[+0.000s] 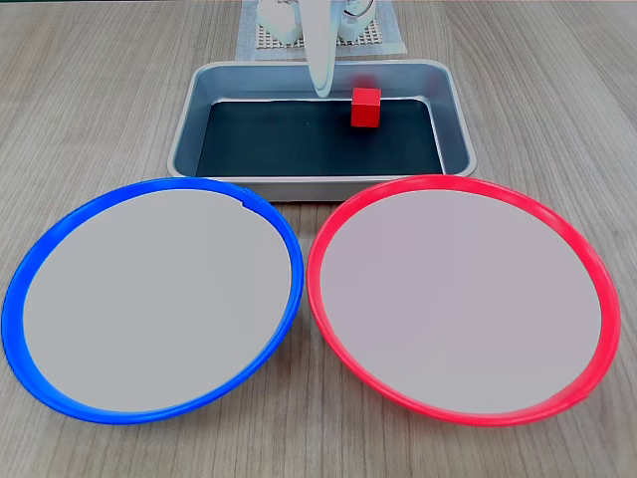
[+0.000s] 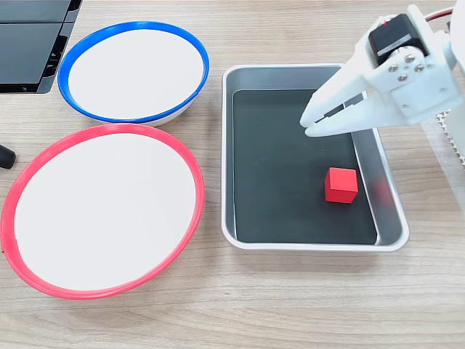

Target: Move a red block from tray to red dish

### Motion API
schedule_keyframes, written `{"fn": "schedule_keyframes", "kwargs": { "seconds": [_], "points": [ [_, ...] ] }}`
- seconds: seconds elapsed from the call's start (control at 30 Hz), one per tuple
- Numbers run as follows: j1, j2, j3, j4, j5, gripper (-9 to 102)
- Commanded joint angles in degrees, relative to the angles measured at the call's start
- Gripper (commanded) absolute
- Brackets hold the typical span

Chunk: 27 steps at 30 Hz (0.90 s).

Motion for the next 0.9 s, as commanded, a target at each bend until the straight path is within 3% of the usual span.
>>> {"fn": "schedule_keyframes", "kwargs": {
  "seconds": [0.0, 0.17, 0.23, 0.4, 0.5, 0.67, 0.87],
  "points": [
    [-0.3, 0.5, -3.1, 2.2, -7.2, 0],
    [0.2, -11.3, -17.8, 3.6, -40.2, 0],
    [-0.4, -21.3, -28.0, 9.5, -52.4, 0],
    [-5.2, -44.7, -48.0, 30.8, -57.7, 0],
    [-7.4, -55.0, -53.9, 36.3, -59.1, 2],
    [-7.8, -65.7, -52.3, 34.9, -69.3, 23],
    [-7.8, -70.4, -46.6, 26.7, -80.7, 27]
  ]
}}
